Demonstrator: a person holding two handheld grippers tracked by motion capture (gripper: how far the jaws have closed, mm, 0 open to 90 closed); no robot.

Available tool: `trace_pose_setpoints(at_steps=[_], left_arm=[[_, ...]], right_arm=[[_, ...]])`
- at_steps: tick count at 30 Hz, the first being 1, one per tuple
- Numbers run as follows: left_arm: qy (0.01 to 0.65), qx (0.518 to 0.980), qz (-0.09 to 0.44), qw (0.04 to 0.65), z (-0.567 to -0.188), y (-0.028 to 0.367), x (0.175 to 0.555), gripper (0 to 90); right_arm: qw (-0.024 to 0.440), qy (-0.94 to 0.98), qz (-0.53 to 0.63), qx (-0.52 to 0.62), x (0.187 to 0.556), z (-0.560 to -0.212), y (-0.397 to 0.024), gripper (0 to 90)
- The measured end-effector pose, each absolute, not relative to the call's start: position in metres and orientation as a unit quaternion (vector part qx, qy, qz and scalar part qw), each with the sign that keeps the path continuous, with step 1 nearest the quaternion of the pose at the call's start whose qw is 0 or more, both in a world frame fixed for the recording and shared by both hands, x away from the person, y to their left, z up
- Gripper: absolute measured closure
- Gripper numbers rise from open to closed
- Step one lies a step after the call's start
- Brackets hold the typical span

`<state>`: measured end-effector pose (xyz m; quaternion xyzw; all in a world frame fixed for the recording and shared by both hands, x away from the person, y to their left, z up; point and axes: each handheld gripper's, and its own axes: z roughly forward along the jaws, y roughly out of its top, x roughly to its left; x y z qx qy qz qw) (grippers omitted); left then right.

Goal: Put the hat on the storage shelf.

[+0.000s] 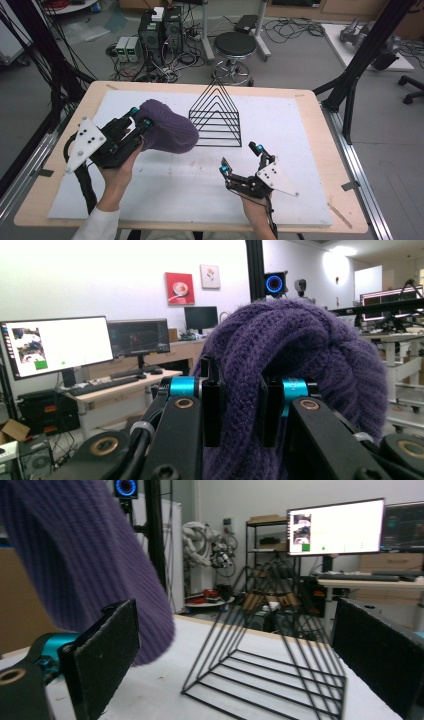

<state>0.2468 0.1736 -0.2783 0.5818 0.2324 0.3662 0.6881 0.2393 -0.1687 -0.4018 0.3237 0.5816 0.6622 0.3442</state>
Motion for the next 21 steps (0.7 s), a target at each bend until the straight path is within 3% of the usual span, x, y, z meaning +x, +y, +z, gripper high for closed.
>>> trace_pose_setpoints(at_steps=[8, 18, 21], left_arm=[[0.247, 0.586, 0.321, 0.701, -0.285, 0.169, 0.254, 77.9], [0.244, 0.586, 0.302, 0.711, -0.286, 0.166, 0.254, 77.7], [0.245, 0.583, 0.289, 0.719, -0.286, 0.167, 0.256, 77.8]], right_arm=[[0.320, 0.605, 0.678, 0.270, 0.252, -0.395, -0.140, 5.2], [0.284, 0.626, 0.687, 0.233, 0.266, -0.391, -0.120, 5.4], [0.235, 0.640, 0.701, 0.210, 0.274, -0.392, -0.114, 20.6]])
